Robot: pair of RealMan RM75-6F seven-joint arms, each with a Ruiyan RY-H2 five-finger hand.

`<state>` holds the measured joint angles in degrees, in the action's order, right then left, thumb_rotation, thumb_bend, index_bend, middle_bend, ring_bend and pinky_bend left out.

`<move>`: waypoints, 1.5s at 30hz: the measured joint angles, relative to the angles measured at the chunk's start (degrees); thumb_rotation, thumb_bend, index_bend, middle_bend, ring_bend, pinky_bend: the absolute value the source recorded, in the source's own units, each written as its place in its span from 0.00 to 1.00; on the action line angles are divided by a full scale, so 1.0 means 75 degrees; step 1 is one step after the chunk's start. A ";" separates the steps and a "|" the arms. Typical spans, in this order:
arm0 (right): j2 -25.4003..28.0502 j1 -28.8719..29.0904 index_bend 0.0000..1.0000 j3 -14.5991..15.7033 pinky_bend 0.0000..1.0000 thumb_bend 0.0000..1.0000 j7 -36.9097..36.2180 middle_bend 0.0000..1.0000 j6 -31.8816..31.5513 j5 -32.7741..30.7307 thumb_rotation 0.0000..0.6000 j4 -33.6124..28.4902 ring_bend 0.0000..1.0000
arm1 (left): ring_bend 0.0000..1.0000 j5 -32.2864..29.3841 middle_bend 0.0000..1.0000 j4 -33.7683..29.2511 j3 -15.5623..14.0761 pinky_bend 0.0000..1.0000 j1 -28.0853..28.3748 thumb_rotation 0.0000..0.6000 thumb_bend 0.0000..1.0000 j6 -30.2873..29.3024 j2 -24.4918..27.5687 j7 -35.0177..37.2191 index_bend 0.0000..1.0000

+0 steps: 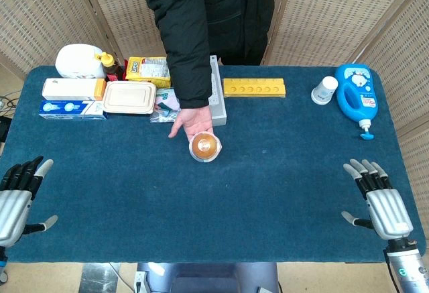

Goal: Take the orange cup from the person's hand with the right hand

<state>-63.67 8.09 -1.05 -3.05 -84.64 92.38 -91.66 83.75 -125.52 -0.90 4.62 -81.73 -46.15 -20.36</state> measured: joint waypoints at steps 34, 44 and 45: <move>-0.1227 0.4825 0.17 -0.2401 0.13 0.16 0.3132 0.11 0.4449 -0.3539 1.00 -0.1964 0.04 | 0.00 -0.0182 0.00 0.0076 0.0093 0.01 0.0084 1.00 0.02 0.0124 0.0313 0.0688 0.00; -0.2651 0.6554 0.21 -0.2626 0.22 0.21 0.4524 0.15 0.4689 -0.5930 1.00 -0.1001 0.08 | 0.00 -0.0381 0.00 0.0126 0.0165 0.01 0.0180 1.00 0.02 0.0262 0.0436 0.0955 0.00; -0.2752 0.6669 0.22 -0.2626 0.23 0.22 0.4586 0.16 0.4682 -0.6066 1.00 -0.0881 0.09 | 0.00 -0.0387 0.00 0.0127 0.0170 0.01 0.0181 1.00 0.02 0.0262 0.0451 0.0989 0.00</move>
<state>-84.31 58.10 -20.74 31.34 -49.53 46.88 -98.26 80.85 -124.56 0.37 5.98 -79.77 -42.77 -12.94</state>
